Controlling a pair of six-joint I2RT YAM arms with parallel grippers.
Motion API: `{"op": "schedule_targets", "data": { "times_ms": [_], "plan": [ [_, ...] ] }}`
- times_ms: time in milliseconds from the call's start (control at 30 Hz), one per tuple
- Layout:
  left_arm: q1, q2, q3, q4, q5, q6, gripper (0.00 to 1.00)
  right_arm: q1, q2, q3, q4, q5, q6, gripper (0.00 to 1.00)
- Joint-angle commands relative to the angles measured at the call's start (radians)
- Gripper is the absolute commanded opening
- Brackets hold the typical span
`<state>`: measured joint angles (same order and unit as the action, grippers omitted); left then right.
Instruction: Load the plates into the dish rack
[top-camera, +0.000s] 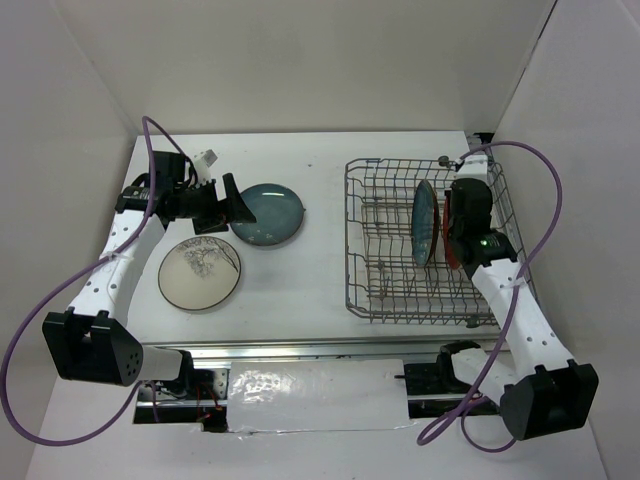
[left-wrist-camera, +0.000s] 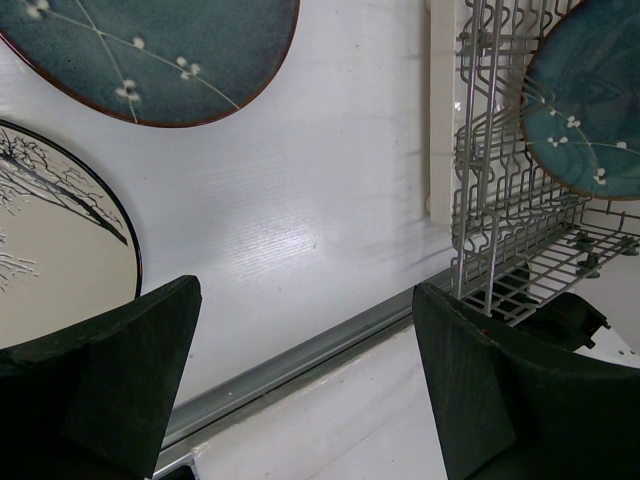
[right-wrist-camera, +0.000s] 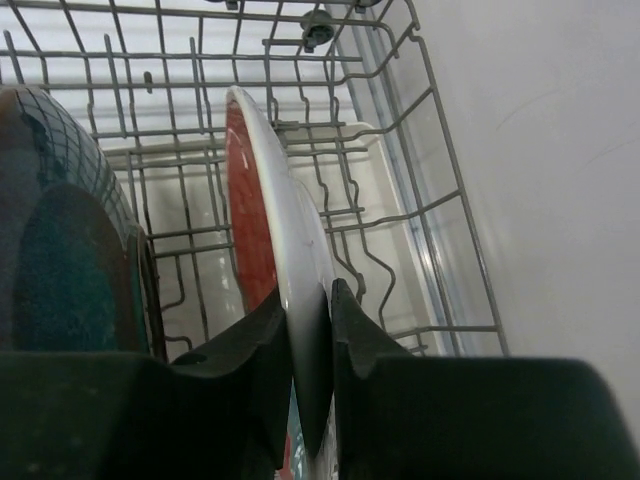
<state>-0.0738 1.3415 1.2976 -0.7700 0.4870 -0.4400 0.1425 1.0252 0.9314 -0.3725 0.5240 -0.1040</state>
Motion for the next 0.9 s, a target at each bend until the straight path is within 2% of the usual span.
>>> {"op": "schedule_targets", "data": {
  "times_ms": [0,33,100,367,567,867],
  "plan": [
    [-0.003,-0.019,-0.001,0.009,-0.001,0.029,0.99,0.017,-0.019,0.063,0.033,0.042,0.035,0.16],
    [-0.003,-0.019,-0.003,0.009,0.001,0.029,0.99,0.02,-0.019,0.066,0.037,0.048,0.03,0.09],
    [-0.003,-0.021,-0.004,0.011,0.002,0.027,0.99,0.029,-0.017,0.078,0.038,0.063,0.009,0.0],
    [-0.004,-0.022,-0.009,0.011,0.001,0.027,0.99,0.098,-0.019,0.076,0.105,0.188,-0.086,0.0],
    [-0.003,-0.024,-0.006,0.009,0.001,0.029,0.99,0.12,-0.073,0.066,0.193,0.186,-0.145,0.0],
    [-0.004,-0.027,-0.012,0.011,0.004,0.027,0.99,0.134,-0.08,0.15,0.164,0.166,-0.178,0.0]
  ]
}}
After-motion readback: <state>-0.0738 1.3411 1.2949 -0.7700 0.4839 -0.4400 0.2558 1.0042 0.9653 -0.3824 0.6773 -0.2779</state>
